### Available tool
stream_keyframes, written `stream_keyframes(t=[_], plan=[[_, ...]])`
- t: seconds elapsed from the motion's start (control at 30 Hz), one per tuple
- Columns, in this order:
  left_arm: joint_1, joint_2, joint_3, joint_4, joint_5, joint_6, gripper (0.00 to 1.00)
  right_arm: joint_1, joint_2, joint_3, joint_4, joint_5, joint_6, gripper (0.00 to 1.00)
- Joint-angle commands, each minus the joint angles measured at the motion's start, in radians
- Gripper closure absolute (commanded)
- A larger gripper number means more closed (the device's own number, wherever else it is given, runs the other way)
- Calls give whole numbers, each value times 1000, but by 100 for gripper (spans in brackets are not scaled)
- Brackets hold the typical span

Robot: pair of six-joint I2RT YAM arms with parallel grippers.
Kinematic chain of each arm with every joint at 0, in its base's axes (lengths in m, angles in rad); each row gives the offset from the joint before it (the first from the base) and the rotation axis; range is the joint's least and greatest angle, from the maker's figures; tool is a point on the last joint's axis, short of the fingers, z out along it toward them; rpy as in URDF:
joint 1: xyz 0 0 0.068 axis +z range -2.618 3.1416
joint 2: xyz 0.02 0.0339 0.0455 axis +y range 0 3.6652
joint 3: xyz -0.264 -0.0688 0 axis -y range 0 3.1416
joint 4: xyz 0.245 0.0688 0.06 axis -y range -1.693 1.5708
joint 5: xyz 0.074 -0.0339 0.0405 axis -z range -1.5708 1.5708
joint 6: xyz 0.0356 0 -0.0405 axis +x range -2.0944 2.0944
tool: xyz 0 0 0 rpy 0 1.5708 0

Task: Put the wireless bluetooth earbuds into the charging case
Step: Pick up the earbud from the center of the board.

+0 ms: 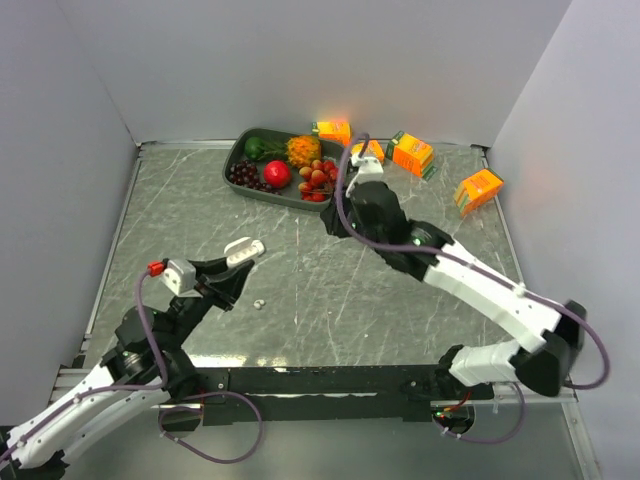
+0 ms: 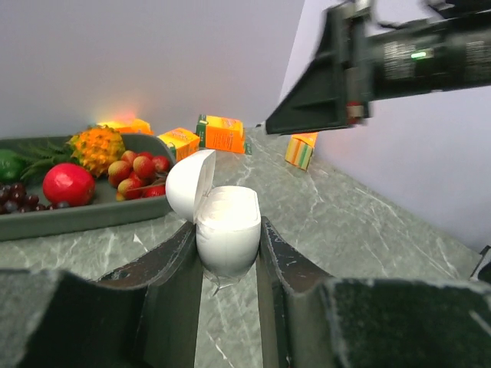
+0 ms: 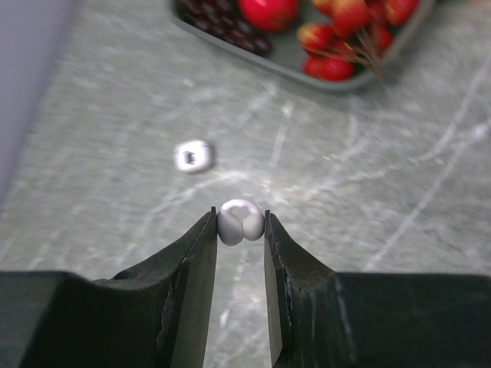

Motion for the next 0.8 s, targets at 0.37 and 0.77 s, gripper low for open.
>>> stream_keyframes(t=[0.37,0.77], plan=[[-2,477,-30,770,108,121,99,284,-267,-151,343,254,-125,70],[0,626,-5,898,153,124,99,353,-256,-211,449,246,-146,70]])
